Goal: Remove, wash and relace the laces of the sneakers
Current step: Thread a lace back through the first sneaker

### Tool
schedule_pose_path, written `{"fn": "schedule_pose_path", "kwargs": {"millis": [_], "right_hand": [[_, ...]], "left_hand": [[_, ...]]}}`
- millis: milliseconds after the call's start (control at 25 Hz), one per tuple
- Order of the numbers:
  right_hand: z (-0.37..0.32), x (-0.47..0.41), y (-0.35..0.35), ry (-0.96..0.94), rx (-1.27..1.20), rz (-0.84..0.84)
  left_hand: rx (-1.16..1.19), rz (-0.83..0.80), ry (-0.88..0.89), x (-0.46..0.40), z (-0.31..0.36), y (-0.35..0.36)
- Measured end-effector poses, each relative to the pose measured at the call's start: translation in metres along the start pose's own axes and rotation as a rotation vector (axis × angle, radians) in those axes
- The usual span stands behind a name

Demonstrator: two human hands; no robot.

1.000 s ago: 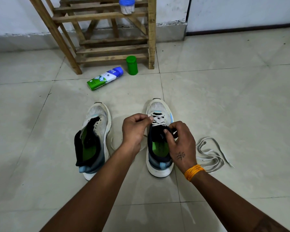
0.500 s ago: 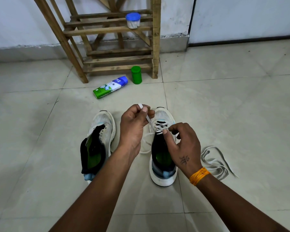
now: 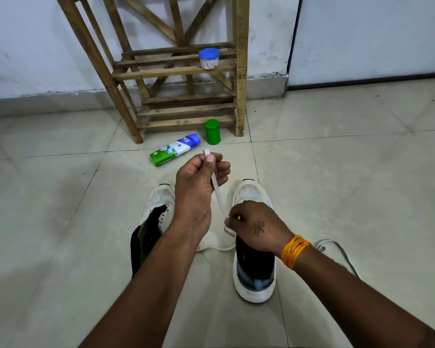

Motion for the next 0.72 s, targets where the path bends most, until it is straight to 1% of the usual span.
{"fn": "schedule_pose_path", "kwargs": {"millis": [40,120,160,200,240,320,360,400,440,520,560,600,640,720], "right_hand": [[-0.007,-0.002,-0.001,-0.001,-0.133,-0.005],[-0.023,-0.008,-0.007,0.006,-0.495,0.109],[-0.027,-0.009,-0.009,0.013,-0.612,0.165],[-0.026,-0.008,-0.008,0.033,-0.656,0.185],[-0.021,-0.005,-0.003,0.064,-0.637,0.151],[-0.008,0.005,0.011,0.124,-0.486,-0.072],[-0.006,0.01,0.017,0.141,-0.437,-0.158],[-0.006,0.012,0.018,0.145,-0.441,-0.166],[-0.01,0.011,0.014,0.13,-0.493,-0.112],[-0.02,0.006,0.001,0.093,-0.701,0.052],[-0.023,0.003,-0.003,0.084,-0.797,0.105],[-0.024,0.002,-0.004,0.086,-0.853,0.123],[-0.024,0.003,-0.001,0.095,-0.855,0.108],[-0.021,0.01,0.01,0.134,-0.75,-0.019]], "left_hand": [[-0.004,-0.002,-0.013,-0.001,-0.001,0.0],[0.009,-0.011,-0.041,0.002,-0.005,0.001],[0.025,-0.021,-0.052,0.004,-0.006,0.002],[0.033,-0.031,-0.056,0.005,-0.006,0.003],[0.028,-0.038,-0.056,0.005,-0.005,0.004],[0.001,-0.043,-0.044,0.0,-0.002,0.004],[-0.015,-0.045,-0.039,-0.002,-0.001,0.004],[-0.029,-0.049,-0.04,-0.003,-0.002,0.004],[-0.034,-0.056,-0.049,-0.003,-0.003,0.006],[-0.032,-0.067,-0.083,0.001,-0.009,0.009],[-0.032,-0.065,-0.095,0.002,-0.012,0.01],[-0.035,-0.055,-0.103,0.002,-0.013,0.01],[-0.035,-0.044,-0.104,0.001,-0.014,0.01],[-0.029,-0.033,-0.102,-0.003,-0.015,0.007]]}}
Point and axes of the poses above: each hand's wrist, its own x-axis away from the middle knuckle, its own y-axis out of the palm, z = x × y, the point moved 5 cm from there along -x, towards the middle knuckle, and after that the axes turned 14 degrees about -y, right-handed, at the moved point
